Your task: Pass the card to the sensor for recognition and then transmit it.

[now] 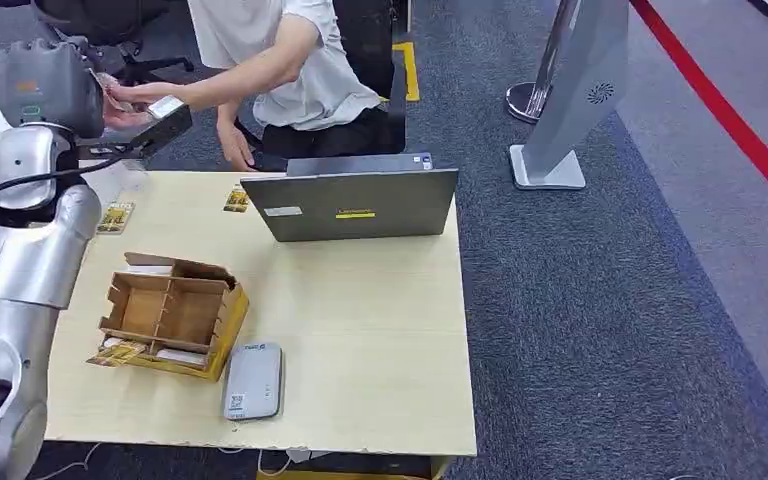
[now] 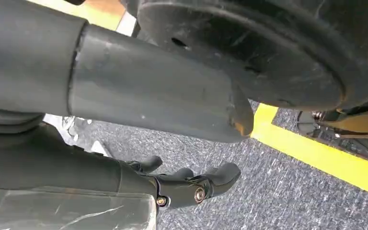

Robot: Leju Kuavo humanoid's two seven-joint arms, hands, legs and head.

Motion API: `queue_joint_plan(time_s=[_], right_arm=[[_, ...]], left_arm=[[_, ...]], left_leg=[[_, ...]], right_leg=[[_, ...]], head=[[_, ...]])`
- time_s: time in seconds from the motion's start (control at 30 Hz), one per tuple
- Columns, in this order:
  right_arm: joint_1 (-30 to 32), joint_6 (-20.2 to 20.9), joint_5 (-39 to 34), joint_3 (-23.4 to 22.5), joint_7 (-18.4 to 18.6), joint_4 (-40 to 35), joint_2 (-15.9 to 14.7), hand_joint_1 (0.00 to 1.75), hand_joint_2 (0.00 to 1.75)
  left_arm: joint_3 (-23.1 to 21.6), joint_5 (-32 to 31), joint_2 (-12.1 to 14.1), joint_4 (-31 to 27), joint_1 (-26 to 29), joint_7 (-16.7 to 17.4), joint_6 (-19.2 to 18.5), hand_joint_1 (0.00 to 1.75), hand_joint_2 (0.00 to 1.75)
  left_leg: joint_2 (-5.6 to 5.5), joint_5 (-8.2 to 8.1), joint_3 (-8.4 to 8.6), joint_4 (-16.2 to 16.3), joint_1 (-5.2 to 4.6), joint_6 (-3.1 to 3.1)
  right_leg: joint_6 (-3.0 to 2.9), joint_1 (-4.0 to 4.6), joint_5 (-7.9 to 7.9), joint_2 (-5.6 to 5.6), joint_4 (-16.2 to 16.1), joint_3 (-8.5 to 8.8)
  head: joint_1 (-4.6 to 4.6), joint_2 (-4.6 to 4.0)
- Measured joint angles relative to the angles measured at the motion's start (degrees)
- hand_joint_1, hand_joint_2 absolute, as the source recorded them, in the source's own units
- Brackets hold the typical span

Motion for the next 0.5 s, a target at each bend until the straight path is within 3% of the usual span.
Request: queue_joint_plan(time_s=[0.3,0.4,0.5], right_arm=[[0.1,0.0,-1.7,0.4,0.7,-0.5,0.0,0.00,0.00],[0.4,-0.2,-3.1,0.4,0.5,-0.5,0.0,0.00,0.00],[0.9,-0.4,-4.5,0.3,-0.2,-0.4,0.0,0.00,0.00]], left_arm=[[0.3,7.4,-0.2,2.0,-0.7,-1.6,0.6,0.00,1.75],[1.5,17.2,1.4,-1.6,1.3,-4.8,-2.6,0.00,1.75],[4.9,29.1,5.8,-8.9,6.1,-7.6,-4.4,0.00,1.75]], left_leg=[[0.00,0.00,-0.08,0.0,0.02,-0.01],[0.08,0.00,-0.11,0.0,0.02,-0.01],[0.39,-0.05,-0.08,-0.1,0.03,-0.07]], right_leg=[[0.00,0.01,0.00,-0.01,0.0,-0.05],[0.00,0.01,0.00,0.06,0.1,-0.03],[-0.02,0.01,-0.01,0.42,0.1,-0.08]], head=[[0.00,0.00],[0.00,0.00],[0.00,0.00]])
